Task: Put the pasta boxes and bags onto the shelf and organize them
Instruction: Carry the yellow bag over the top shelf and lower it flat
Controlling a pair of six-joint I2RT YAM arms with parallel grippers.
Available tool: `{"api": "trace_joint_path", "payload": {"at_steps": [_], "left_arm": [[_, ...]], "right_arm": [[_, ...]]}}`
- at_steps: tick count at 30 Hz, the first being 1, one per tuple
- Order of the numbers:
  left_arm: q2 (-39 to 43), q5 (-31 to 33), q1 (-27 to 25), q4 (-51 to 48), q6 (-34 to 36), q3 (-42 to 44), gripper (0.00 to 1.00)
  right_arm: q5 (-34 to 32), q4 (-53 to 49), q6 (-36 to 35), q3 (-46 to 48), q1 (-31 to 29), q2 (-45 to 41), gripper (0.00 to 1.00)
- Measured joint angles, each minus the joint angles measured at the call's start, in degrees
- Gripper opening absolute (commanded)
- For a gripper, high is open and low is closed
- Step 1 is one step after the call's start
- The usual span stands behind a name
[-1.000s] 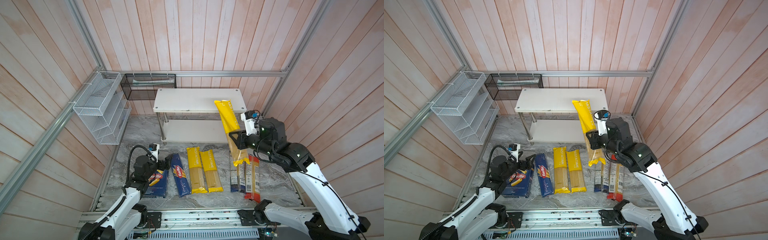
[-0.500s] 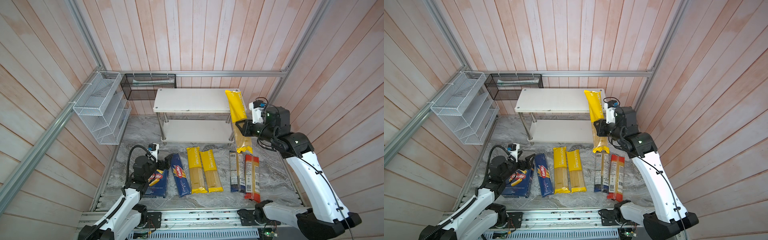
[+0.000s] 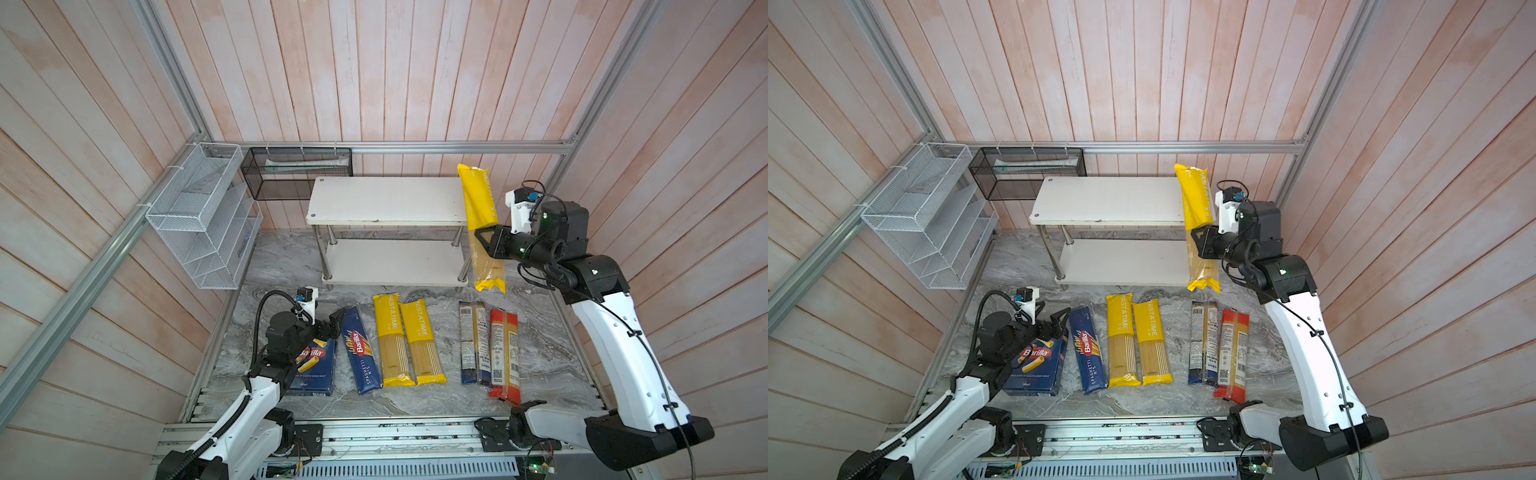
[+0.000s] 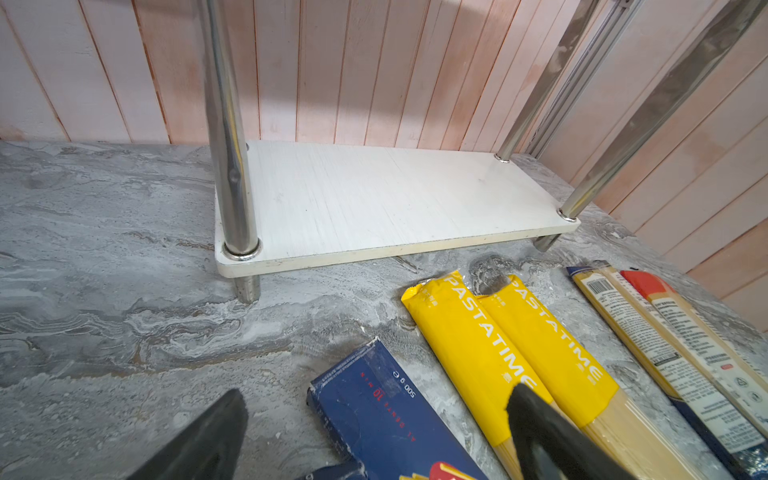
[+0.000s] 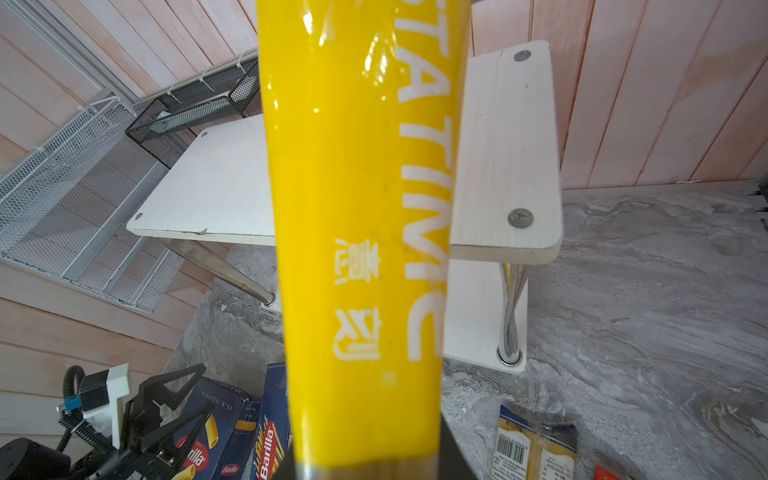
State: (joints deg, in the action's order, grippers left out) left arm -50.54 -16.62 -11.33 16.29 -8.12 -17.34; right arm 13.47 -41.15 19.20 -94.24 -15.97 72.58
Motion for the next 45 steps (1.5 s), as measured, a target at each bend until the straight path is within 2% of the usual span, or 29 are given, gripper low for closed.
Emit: {"api": "trace_joint_path", "payload": {"at_steps": [27, 45], "left_arm": [[0.7, -0.4, 0.0, 0.0, 0.0, 0.0, 1.00], [0.6, -0.9, 0.0, 0.0, 0.2, 0.0, 1.00]], "right_arm": [[3.2, 7.7, 1.0, -5.4, 4.2, 7.8, 0.00], [6.3, 12.8, 5.2, -9.0, 6.8, 14.3, 0.00]]}}
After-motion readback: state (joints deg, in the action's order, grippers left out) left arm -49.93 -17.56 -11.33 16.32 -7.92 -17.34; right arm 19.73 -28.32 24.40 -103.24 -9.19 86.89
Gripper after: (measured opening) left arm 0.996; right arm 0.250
